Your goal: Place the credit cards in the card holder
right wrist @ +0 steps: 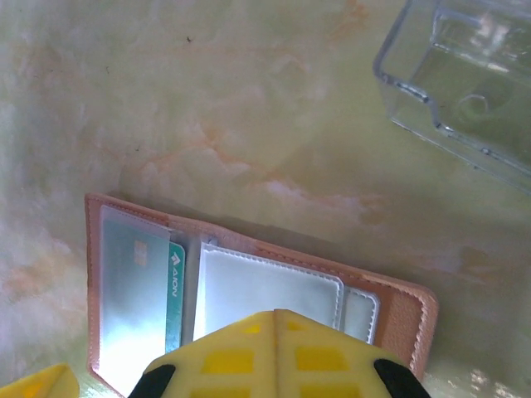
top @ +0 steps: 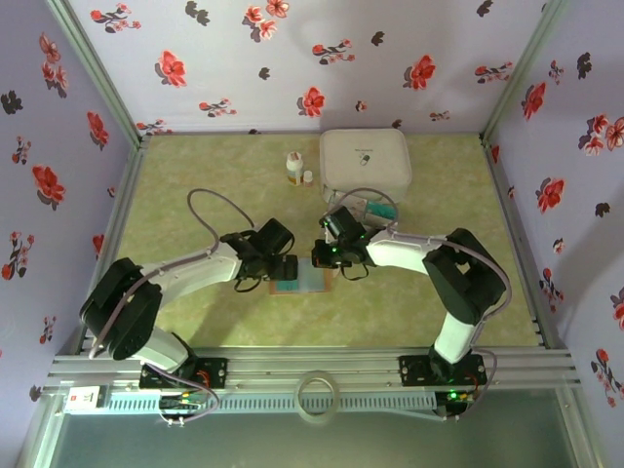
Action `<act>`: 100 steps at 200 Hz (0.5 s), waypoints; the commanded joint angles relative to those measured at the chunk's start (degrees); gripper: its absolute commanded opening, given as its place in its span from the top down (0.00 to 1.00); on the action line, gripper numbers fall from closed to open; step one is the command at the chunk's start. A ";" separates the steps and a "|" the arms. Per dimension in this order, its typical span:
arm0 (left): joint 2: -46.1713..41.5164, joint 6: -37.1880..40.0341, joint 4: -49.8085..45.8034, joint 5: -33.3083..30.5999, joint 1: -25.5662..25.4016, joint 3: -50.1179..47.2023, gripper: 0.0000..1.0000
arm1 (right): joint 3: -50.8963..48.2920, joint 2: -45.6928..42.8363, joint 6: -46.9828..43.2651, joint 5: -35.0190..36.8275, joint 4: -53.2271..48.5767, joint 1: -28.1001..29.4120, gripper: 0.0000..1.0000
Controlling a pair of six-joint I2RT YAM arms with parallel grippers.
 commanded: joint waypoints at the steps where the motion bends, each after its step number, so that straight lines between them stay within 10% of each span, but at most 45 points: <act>1: 0.91 -1.36 0.70 -0.24 -0.96 1.43 0.00 | -0.66 1.16 1.27 -1.14 2.04 -0.26 0.99; 100: 1.27 -1.21 3.15 -0.29 -2.52 0.24 0.00 | -1.95 2.84 4.01 -2.24 5.93 0.93 1.00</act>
